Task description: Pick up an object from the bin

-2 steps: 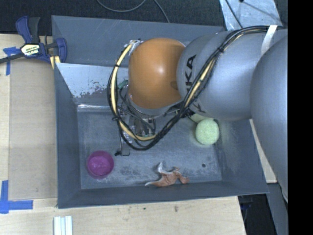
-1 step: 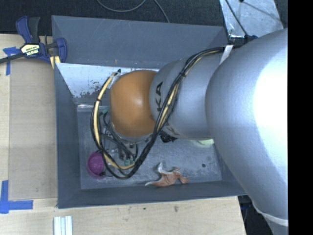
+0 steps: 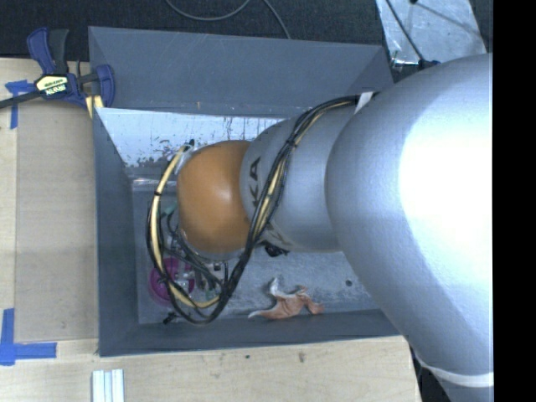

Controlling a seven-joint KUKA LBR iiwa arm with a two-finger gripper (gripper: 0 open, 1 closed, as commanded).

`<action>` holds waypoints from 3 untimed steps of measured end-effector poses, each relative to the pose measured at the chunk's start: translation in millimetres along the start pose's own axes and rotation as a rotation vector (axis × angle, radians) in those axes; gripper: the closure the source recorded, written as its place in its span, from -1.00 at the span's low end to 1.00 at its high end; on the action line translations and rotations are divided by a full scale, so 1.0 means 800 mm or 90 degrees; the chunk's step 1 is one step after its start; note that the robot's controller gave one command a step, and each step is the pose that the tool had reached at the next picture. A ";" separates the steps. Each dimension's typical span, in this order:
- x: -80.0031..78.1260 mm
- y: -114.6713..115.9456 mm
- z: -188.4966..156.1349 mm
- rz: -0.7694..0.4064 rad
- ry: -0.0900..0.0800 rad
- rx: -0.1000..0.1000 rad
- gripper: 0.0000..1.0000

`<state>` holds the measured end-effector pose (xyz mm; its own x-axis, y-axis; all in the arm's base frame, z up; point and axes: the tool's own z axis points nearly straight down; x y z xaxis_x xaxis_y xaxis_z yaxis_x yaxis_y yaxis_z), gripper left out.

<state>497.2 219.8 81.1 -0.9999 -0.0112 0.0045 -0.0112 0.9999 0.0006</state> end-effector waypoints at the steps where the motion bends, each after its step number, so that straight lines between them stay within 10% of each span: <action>1: 0.006 -0.011 -0.039 0.101 -0.004 0.000 -1.00; 2: 0.017 -0.005 0.009 -0.004 0.003 -0.001 -1.00; 3: 0.012 -0.033 0.010 0.016 -0.007 -0.004 1.00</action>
Offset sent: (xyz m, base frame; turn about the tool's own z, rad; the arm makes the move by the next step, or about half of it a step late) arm -0.0131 -0.0065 -0.0111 -0.0032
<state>487.5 193.2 73.2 -0.9999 0.0144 -0.0070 0.0144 0.9999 0.0062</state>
